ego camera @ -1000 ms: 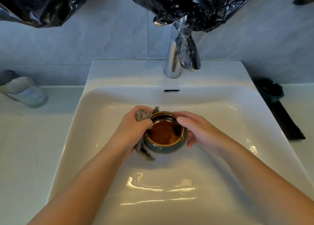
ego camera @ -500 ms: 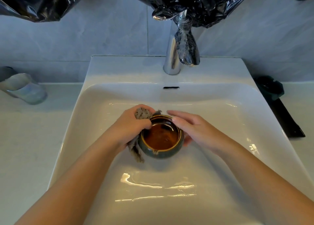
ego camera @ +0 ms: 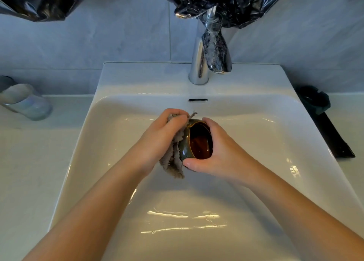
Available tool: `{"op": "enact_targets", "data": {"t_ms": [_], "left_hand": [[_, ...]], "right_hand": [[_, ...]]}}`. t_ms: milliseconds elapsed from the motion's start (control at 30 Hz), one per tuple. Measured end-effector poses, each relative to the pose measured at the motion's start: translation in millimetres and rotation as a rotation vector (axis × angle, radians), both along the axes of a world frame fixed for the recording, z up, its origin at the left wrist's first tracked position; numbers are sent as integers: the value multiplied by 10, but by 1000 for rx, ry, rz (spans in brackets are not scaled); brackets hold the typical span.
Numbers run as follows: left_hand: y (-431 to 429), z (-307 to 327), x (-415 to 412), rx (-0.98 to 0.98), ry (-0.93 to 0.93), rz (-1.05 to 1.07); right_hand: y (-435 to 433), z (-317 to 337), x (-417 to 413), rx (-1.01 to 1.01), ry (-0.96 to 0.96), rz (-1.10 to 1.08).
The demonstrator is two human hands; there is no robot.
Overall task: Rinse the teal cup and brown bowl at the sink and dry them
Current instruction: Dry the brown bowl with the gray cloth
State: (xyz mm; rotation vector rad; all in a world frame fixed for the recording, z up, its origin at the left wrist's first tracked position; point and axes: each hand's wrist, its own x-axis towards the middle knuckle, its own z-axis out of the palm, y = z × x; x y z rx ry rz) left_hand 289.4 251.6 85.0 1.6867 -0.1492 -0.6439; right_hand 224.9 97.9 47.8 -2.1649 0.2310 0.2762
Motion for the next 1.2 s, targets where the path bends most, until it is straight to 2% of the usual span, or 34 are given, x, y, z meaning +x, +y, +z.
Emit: {"op": "enact_targets", "data": {"t_ms": [100, 167, 233, 300, 400, 600, 667, 767, 900, 1100, 1200], "left_hand": [[14, 9, 16, -73, 44, 4], [57, -49, 30, -105, 39, -7], [125, -98, 52, -119, -58, 18], [170, -104, 83, -95, -256, 53], [160, -71, 60, -136, -453, -45], [105, -198, 76, -17, -442, -99], [88, -248, 66, 64, -486, -112], [58, -322, 33, 162, -543, -144], [20, -359, -17, 201, -492, -149], [-8, -284, -75, -30, -218, -58], [-33, -237, -109, -124, -60, -59]], "right_hand": [[48, 8, 13, -22, -37, -8], [26, 28, 17, 70, -68, -12], [-15, 56, 15, 286, -66, -44], [-60, 53, 32, 509, -2, -59], [-66, 50, 67, 818, 74, 40], [-26, 27, 83, 1250, 116, 240], [-36, 39, 99, 1397, 108, 167], [-98, -30, 115, 1402, 66, -34], [-131, -60, 116, 1367, -1, -83], [-119, -96, 142, 1078, -169, -181], [-127, -108, 138, 841, -294, -267]]}}
